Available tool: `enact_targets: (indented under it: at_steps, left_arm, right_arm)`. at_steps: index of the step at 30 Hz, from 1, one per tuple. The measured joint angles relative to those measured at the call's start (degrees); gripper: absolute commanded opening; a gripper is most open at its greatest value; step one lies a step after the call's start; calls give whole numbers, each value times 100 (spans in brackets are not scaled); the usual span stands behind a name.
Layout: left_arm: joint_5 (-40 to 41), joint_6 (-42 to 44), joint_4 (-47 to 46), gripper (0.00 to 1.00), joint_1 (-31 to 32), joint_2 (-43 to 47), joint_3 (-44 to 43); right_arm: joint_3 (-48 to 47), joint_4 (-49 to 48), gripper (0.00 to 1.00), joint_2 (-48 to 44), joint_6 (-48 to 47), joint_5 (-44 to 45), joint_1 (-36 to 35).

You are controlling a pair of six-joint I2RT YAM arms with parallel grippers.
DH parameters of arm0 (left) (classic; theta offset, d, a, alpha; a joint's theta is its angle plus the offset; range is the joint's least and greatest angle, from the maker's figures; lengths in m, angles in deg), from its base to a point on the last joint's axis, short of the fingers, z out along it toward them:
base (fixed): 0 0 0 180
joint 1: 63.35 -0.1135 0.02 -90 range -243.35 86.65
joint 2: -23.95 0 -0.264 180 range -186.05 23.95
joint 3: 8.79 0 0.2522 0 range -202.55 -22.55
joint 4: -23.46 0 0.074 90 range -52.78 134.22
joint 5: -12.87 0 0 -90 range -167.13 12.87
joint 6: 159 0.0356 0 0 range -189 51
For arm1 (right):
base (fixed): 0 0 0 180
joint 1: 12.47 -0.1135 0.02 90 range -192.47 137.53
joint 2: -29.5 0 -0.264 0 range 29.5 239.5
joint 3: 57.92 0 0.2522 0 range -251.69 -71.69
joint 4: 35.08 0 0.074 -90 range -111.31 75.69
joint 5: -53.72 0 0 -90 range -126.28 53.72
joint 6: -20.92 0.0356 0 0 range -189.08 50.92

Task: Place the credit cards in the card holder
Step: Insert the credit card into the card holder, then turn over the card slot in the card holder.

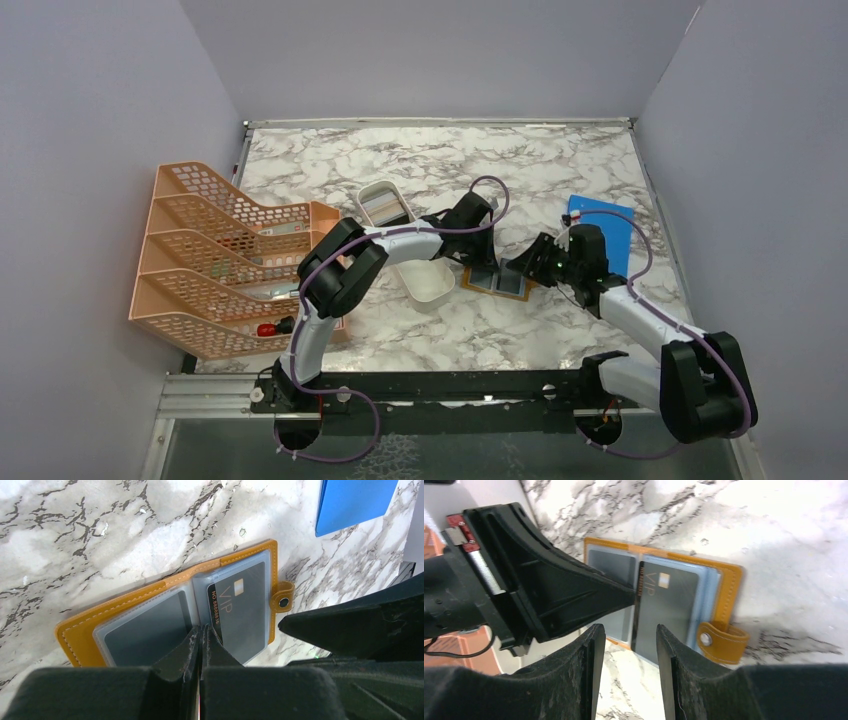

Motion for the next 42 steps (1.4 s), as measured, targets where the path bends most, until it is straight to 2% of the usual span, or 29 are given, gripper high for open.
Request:
enact_targets:
  at_steps: [7, 19, 35, 42]
  left_arm:
    - [-13, 0, -4, 1, 0, 0, 9]
    - [-39, 0, -4, 1, 0, 0, 9]
    - [-44, -20, -4, 1, -17, 0, 24]
    - [-61, -20, -22, 1, -22, 0, 31]
  right_arm:
    - [-24, 511, 47, -92, -101, 437, 0]
    - [-24, 527, 47, 326, -96, 553, 0]
    - [28, -109, 47, 605, -2, 339, 4]
    - [219, -234, 47, 221, 31, 109, 2]
